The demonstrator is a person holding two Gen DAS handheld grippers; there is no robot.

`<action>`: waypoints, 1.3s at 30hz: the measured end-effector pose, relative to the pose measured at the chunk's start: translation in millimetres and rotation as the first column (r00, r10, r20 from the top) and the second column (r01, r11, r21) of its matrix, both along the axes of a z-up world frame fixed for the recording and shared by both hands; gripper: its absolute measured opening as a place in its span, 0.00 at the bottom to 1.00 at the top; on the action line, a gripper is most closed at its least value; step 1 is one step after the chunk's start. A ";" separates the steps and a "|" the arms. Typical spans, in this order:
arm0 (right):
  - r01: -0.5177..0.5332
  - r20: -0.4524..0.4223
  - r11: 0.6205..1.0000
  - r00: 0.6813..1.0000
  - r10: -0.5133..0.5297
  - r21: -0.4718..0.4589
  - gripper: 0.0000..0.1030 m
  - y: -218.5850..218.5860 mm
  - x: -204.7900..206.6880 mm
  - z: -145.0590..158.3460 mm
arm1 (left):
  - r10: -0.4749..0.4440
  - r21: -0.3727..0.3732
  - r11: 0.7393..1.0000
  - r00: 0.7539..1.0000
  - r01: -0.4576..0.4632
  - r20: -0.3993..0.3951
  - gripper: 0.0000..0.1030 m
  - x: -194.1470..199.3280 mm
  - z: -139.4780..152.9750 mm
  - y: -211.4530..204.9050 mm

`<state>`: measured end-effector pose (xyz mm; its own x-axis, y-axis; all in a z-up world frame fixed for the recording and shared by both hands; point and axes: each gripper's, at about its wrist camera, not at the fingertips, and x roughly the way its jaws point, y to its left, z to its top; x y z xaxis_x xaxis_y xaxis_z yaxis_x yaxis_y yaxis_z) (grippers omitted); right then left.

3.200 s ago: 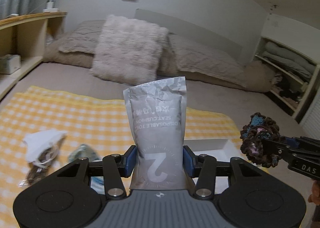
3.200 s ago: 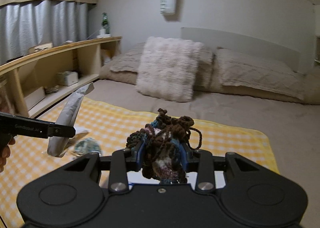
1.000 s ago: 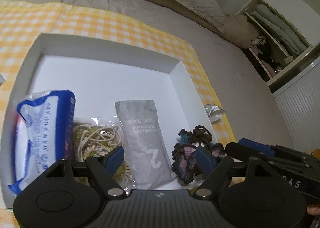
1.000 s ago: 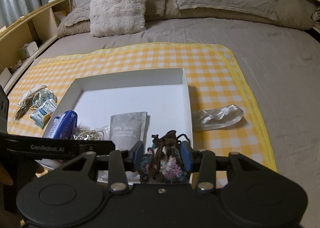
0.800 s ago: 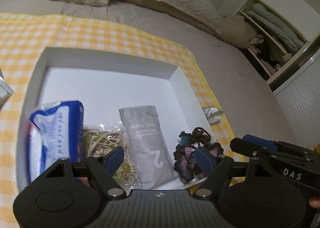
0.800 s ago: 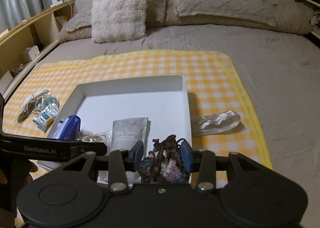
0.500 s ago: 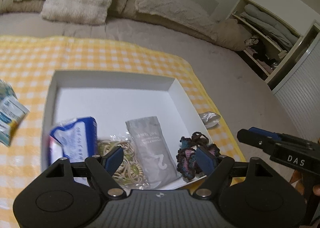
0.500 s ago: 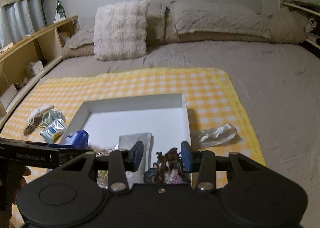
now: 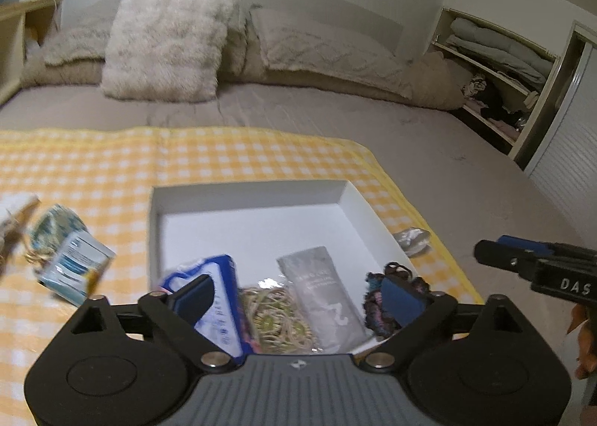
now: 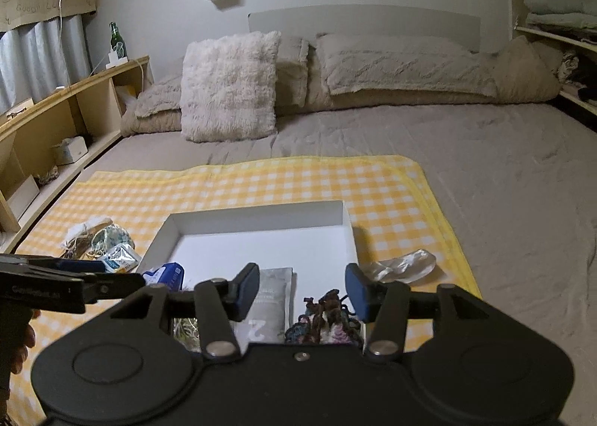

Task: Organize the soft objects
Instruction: 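Lower both pouches into the box and open both tools, then move both tools out of the box toward the remaining items on the cloth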

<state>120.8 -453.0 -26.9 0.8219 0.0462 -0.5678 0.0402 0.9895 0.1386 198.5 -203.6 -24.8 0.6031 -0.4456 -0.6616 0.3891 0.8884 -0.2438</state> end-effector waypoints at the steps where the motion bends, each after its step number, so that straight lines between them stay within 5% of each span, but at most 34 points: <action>1: 0.003 0.005 1.000 1.000 -0.003 -0.002 0.52 0.7 -1.7 1.0 | 0.003 0.010 1.000 1.000 -0.004 0.013 1.00 -2.0 1.9 2.1; 7: 0.012 0.025 1.000 1.000 -0.011 -0.025 0.69 8.3 -8.6 3.5 | 0.023 0.051 0.998 0.994 -0.028 0.109 1.00 -14.0 12.1 17.9; 15: 0.002 0.024 0.998 1.000 0.000 -0.065 0.98 31.3 -7.5 3.3 | 0.063 0.125 0.989 0.988 -0.081 0.142 1.00 -17.6 13.0 36.7; 39: -0.019 -0.001 0.994 1.000 0.019 -0.111 1.00 104.6 45.8 4.8 | 0.216 0.156 0.956 0.955 -0.249 0.203 1.00 -3.1 23.3 127.6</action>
